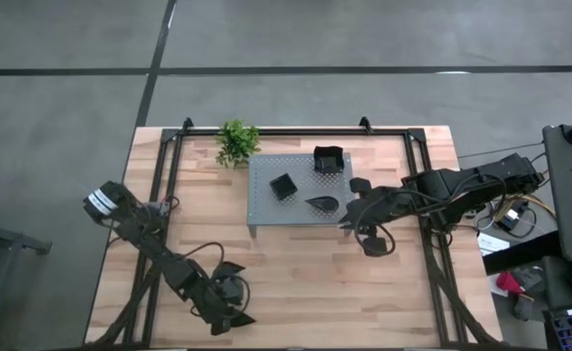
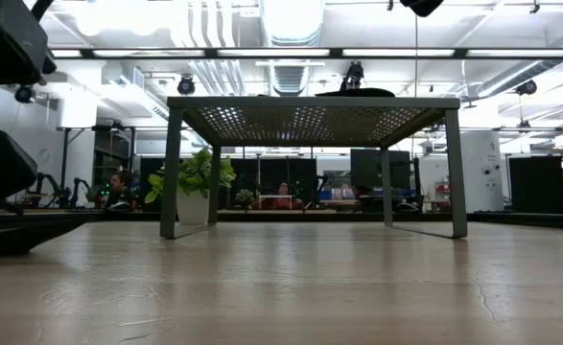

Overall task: Pick & Place Mini shaped plates
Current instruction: Stack the black drop-shaped plate on top of the black drop-shaped plate on the shelf

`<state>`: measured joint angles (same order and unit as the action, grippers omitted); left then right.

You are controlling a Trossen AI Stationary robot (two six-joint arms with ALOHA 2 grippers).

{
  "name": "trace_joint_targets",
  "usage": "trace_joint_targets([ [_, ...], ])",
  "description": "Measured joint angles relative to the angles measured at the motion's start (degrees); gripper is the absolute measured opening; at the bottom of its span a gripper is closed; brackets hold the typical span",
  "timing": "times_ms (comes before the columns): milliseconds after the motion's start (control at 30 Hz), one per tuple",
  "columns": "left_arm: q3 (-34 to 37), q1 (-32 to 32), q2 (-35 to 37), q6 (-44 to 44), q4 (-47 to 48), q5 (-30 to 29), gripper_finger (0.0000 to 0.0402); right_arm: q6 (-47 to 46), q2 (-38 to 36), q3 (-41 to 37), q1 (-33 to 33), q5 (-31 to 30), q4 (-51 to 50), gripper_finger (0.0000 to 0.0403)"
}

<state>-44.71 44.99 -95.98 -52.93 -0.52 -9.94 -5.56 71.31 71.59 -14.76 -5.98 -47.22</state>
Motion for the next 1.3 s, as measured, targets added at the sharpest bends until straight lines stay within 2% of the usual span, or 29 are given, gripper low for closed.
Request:
trace_joint_targets([
  [133,0.0,0.0,0.0,0.2,-0.5,1.1,0.0111,0.2,0.0,0.0,0.0,0.0,0.0,0.0053],
  [367,0.0,-0.1,0.0,0.0,-1.3,2.8,0.0013,0.0,0.0,0.0,0.0,0.0,0.0,0.0054],
  [500,0.0,-0.5,0.2,-2.2,-2.0,2.8,0.0003,0.3,0.0,0.0,0.0,0.0,0.0,0.0052],
  [767,0.0,-2.3,2.8,-11.2,-4.7,-8.3,0.0001,8.5,0.4,-0.4,-4.6,0.5,4.1,0.0056],
  [867,0.0,-2.7,3.5,-13.6,-7.4,-12.9,0.0000,7.4,1.9,-0.4,-6.6,0.6,6.2,0.0054],
  [933,0.0,-2.9,3.6,-14.2,-9.0,-15.0,0.0000,7.9,3.3,-0.3,-7.8,0.6,8.8,0.0054],
  [1100,0.0,-3.5,3.6,-14.7,-10.9,-19.7,0.0000,16.1,8.7,-0.1,-11.4,0.2,11.5,0.0052],
  [1300,0.0,-3.7,3.7,-15.1,-13.7,-25.4,0.0000,17.6,15.1,1.0,-13.2,-0.2,17.9,0.0049],
])
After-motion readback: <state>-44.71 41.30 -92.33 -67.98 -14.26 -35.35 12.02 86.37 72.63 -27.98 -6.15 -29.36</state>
